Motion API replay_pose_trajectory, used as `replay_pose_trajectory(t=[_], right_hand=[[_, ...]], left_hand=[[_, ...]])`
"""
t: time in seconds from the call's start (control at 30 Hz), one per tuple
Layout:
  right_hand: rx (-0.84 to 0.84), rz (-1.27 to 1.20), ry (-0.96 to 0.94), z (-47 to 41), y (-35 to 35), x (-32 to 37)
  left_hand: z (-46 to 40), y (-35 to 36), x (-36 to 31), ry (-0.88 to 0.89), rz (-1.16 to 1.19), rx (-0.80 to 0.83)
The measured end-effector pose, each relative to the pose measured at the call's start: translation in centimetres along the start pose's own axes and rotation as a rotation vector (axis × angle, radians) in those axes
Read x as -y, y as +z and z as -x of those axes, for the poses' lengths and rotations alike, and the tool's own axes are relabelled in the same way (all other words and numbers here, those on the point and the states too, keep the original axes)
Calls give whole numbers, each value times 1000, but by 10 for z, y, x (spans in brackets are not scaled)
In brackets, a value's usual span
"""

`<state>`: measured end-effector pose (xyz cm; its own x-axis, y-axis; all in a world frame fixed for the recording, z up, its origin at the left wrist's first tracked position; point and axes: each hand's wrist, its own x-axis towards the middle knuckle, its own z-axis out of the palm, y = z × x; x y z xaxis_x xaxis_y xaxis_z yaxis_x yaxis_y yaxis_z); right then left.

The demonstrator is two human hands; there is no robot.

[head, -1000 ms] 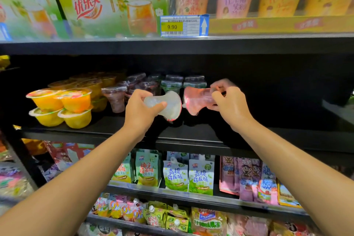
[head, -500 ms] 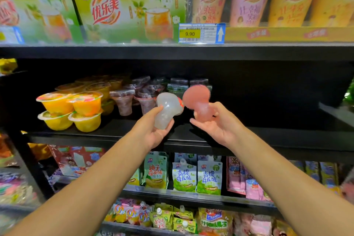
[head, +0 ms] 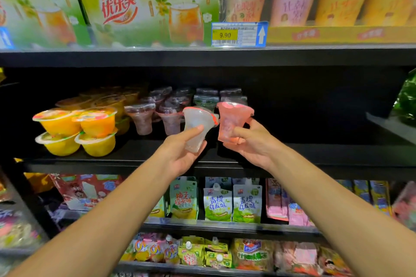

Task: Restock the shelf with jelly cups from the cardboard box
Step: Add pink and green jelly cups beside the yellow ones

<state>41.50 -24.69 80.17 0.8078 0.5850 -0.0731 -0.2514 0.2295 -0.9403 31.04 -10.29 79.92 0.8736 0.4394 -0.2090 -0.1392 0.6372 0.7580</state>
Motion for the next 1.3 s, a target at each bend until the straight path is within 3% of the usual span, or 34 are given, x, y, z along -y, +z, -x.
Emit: replay_pose_trajectory(t=[0.23, 0.37, 0.6, 0.83, 0.97, 1.3], right_hand=[[31, -43, 33, 3, -9, 2], [28, -70, -14, -2, -14, 3], [-80, 422, -221, -16, -28, -2], [-180, 635, -315, -22, -35, -6], [-220, 799, -329, -33, -45, -12], [-197, 799, -300, -41, -54, -15]], left_hand=[[3, 9, 2, 81, -2, 37], [-5, 2, 2, 172, -273, -11], [-16, -9, 7, 378, -605, -57], [-36, -13, 11, 568, -913, -151], [-49, -18, 11, 578, -1055, -173], [-64, -22, 13, 503, -1083, -240]])
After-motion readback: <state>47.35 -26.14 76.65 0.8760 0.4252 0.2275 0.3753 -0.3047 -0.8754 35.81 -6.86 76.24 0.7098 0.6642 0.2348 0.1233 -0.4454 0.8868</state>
